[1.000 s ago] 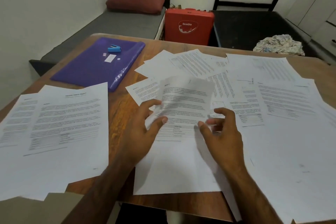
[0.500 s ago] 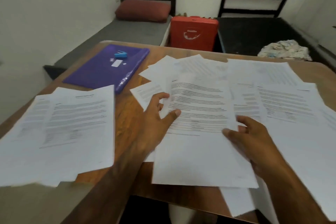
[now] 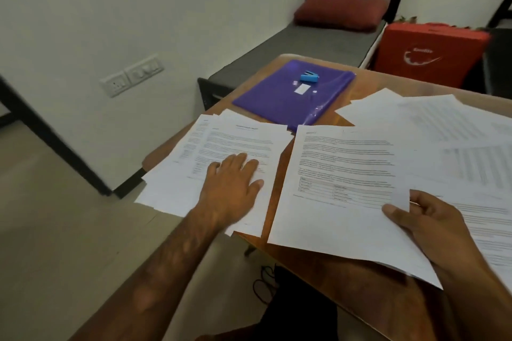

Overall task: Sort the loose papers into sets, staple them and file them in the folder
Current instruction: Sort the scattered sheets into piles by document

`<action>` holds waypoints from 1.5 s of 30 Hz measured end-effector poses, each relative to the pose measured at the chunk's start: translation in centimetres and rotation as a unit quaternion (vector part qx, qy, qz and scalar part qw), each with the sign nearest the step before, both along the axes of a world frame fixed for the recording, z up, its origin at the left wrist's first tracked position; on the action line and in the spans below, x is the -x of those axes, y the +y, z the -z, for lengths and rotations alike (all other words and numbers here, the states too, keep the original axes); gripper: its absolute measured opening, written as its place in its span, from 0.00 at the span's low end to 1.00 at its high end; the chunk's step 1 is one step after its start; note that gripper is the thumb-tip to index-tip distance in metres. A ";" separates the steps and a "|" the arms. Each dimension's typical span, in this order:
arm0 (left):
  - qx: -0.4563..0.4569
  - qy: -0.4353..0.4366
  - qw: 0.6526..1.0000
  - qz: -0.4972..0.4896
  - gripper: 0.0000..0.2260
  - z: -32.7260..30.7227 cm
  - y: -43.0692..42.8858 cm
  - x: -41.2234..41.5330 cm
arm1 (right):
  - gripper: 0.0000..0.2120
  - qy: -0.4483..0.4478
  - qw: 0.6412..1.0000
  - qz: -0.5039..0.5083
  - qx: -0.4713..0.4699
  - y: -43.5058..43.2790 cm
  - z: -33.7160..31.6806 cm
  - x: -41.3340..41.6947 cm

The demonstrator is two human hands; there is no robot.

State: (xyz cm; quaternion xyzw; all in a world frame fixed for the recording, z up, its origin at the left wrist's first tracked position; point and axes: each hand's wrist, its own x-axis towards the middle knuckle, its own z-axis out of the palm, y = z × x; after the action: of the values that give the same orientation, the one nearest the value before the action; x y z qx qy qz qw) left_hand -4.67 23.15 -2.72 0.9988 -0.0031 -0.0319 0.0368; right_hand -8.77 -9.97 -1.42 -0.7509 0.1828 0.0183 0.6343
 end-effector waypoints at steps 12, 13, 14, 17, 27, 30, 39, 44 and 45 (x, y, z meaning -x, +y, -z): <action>0.044 -0.031 0.998 0.024 0.37 -1.6 2.5 -0.6 | 0.11 -0.002 1.000 0.006 0.019 2.3 0.7 0.6; 0.007 -0.015 0.998 0.061 0.35 -1.1 1.4 -0.8 | 0.11 -0.002 1.000 0.012 0.017 2.2 0.7 1.1; -0.023 -0.004 0.996 0.083 0.33 -0.5 0.5 -1.1 | 0.10 -0.002 1.000 0.019 0.016 2.1 0.7 1.5; -0.039 -0.006 0.996 0.082 0.26 0.9 0.3 -1.8 | 0.10 -0.002 0.999 0.033 0.016 1.9 0.8 3.1; 0.029 -0.061 0.994 0.082 0.29 0.3 1.8 -1.9 | 0.11 0.008 0.999 0.021 0.046 4.9 1.3 4.0; 0.065 -0.072 0.985 0.141 0.25 0.3 -0.2 -0.9 | 0.13 0.002 0.997 0.011 0.073 6.2 1.2 2.9; 0.041 -0.038 0.984 0.170 0.21 0.8 -0.7 0.3 | 0.22 0.013 0.972 -0.047 0.228 7.2 0.3 2.2; 0.096 -0.070 0.978 0.172 0.21 -0.8 -3.5 0.7 | 0.23 0.017 0.951 -0.041 0.307 6.2 -0.7 3.1; 0.109 -0.074 0.974 0.185 0.20 -1.4 -5.0 0.9 | 0.22 0.013 0.949 -0.041 0.313 5.8 -0.9 3.3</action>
State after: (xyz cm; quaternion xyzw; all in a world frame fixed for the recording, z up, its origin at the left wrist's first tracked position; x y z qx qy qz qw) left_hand -5.60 18.18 -1.34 0.9704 -0.1940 0.0367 0.1388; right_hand -12.06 -4.19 -0.48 -0.9181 0.1567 -0.0042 0.3640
